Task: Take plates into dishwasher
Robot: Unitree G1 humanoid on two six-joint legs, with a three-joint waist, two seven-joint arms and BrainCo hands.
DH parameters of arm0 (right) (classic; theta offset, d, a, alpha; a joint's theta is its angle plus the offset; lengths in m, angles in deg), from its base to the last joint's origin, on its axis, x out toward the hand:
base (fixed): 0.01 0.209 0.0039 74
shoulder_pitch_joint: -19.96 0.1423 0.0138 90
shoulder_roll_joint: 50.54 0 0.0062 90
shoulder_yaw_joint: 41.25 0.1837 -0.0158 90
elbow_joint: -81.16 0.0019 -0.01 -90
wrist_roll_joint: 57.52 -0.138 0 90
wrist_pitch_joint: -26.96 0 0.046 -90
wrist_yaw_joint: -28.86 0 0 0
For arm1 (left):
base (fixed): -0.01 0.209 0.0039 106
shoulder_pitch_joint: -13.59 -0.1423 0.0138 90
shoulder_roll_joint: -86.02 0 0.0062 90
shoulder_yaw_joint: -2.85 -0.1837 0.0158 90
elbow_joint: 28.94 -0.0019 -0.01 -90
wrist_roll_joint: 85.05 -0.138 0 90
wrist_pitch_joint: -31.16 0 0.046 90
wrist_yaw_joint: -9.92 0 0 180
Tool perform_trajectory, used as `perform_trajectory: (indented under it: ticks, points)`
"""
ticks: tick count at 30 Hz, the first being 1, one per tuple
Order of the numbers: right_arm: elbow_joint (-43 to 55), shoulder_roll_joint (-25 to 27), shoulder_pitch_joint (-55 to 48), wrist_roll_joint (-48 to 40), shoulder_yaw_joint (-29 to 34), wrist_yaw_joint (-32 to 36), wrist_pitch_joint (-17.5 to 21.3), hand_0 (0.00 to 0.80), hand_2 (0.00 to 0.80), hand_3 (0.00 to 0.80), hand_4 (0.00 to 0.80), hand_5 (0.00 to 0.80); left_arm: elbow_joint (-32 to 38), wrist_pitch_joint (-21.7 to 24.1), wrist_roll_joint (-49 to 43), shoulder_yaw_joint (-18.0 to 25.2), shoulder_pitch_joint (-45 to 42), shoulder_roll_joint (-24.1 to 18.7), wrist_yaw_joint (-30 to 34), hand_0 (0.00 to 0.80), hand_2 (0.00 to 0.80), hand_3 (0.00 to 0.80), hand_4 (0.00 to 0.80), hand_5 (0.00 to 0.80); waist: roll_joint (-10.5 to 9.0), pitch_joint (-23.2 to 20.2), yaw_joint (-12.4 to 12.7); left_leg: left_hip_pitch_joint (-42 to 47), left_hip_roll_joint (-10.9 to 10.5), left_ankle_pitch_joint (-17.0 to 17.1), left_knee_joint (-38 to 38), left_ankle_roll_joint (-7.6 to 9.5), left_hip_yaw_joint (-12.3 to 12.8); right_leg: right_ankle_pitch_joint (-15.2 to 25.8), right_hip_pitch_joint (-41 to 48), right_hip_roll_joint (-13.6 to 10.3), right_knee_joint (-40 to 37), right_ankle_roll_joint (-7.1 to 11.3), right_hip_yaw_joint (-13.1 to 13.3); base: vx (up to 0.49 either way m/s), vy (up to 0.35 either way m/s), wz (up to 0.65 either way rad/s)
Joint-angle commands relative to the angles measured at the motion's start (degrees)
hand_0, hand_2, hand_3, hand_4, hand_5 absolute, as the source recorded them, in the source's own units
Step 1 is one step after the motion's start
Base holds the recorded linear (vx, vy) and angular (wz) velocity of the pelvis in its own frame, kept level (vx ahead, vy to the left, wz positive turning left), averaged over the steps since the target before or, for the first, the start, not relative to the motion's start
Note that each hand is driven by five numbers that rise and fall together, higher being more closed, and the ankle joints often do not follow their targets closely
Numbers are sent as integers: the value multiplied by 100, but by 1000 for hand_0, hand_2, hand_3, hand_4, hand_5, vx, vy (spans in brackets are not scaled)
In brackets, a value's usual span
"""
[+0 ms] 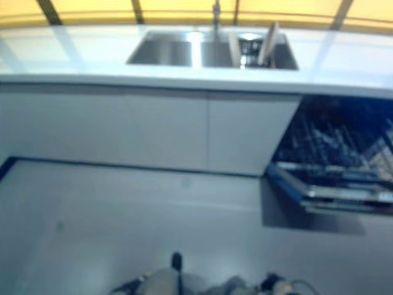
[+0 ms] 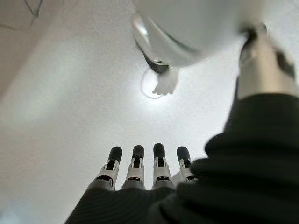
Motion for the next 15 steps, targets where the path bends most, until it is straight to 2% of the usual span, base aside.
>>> perform_trajectory:
  ticks: [1, 4, 7, 10, 12, 13, 14, 15]
  points:
    - [34, 49, -299, 116, 16, 44, 45, 0, 0, 0, 0, 0, 34, 0, -363, -75, -110, 218, -88, 0, 0, 0, 0, 0, 167, -379, 17, -868, 119, 991, -682, 55, -67, 802, 1125, -214, -342, 405, -202, 284, 159, 6]
    - [30, -64, -192, 48, 33, 41, 17, 0, 0, 0, 0, 0, -18, -174, -389, -197, 26, 183, 21, 0, 0, 0, 0, 0, 20, -547, 3, -562, -119, 804, -862, 261, -46, 1499, 1006, -593, -414, 629, -340, 245, 168, -3]
    - [-18, -95, -61, 19, 90, -39, -95, 0, 0, 0, 0, 0, -115, -168, -242, -223, 127, 256, -57, 0, 0, 0, 0, 0, -7, -641, -1, -489, -329, 603, -851, 439, -103, 1785, 853, -774, -328, 644, -357, 226, 188, -14]
    - [8, -85, -53, -48, 188, -256, -91, 0, 0, 0, 0, 0, -167, -156, -540, -338, 208, 195, -83, 0, 0, 0, 0, 0, -49, -738, -66, -568, -624, 468, -755, 626, -267, 2272, 595, -709, 264, 637, 4, 219, 176, -8]
    - [44, -49, -86, -125, 240, -490, -70, 0, 0, 0, 0, 0, -155, -212, -693, -414, 245, 121, -72, 0, 0, 0, 0, 0, 11, -752, -216, -468, -697, 353, -728, 716, -315, 2482, 168, -563, 907, 613, 215, 240, 164, 13]
    - [72, -19, -107, -188, 249, -551, -77, 0, 0, 0, 0, 0, -157, -247, -728, -428, 258, 93, -57, 0, 0, 0, 0, 0, 51, -742, -298, -362, -708, 300, -737, 730, -352, 2515, -122, -481, 1081, 571, 256, 317, 146, 29]
    - [82, 19, -128, -325, 264, -684, -88, 0, 0, 0, 0, 0, -157, -289, -698, -443, 290, 58, -69, 0, 0, 0, 0, 0, 105, -699, -452, -167, -728, 262, -758, 724, -397, 2406, -548, -322, 1060, 493, 218, 289, 98, 30]
    - [87, 35, -137, -378, 262, -734, -92, 0, 0, 0, 0, 0, -158, -297, -680, -447, 301, 43, -65, 0, 0, 0, 0, 0, 129, -683, -507, -93, -726, 256, -764, 704, -406, 2320, -673, -267, 957, 459, 175, 413, 41, 56]
